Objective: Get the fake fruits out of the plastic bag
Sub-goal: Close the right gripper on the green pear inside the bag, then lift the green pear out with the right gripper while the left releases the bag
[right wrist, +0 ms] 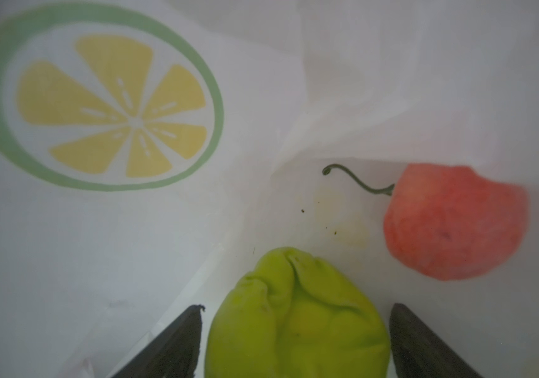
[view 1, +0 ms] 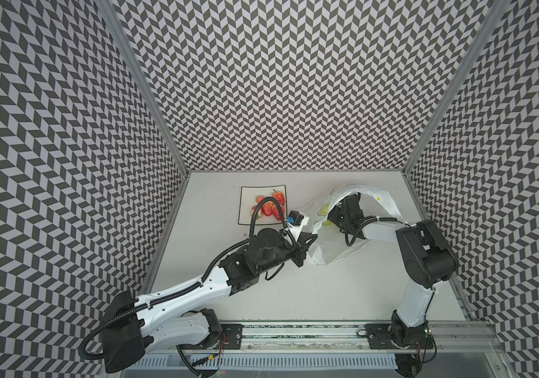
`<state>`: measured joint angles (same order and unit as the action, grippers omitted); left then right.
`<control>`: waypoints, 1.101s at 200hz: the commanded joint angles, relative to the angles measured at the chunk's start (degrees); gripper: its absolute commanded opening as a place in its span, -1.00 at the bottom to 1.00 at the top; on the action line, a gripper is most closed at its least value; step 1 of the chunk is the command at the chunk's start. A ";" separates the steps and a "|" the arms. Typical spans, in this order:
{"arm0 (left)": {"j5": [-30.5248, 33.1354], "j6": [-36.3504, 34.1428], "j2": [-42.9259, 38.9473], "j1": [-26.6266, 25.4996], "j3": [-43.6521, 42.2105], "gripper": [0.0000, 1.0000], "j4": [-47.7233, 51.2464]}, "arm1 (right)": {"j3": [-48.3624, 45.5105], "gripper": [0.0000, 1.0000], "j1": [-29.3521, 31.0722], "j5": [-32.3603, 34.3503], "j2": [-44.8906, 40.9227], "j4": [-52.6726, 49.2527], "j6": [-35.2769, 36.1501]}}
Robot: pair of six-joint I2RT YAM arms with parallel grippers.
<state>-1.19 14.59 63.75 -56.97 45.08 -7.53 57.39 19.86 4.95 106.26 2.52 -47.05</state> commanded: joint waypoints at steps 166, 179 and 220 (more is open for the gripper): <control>4.84 3.97 0.19 3.19 -0.50 -1.00 0.80 | -16.18 0.06 1.30 -5.95 -24.33 -0.77 5.99; 4.41 4.61 0.56 3.87 -0.50 -1.00 0.64 | -18.11 0.06 2.05 -7.36 -28.01 -1.59 6.91; 3.66 5.54 2.22 5.12 -0.09 -1.00 0.17 | -22.77 0.06 4.47 -10.03 -40.38 -6.79 9.91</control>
<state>2.55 18.79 64.95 -52.34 45.06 -7.20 36.27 23.16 -2.42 72.29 -1.89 -39.77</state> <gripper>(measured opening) 0.048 0.609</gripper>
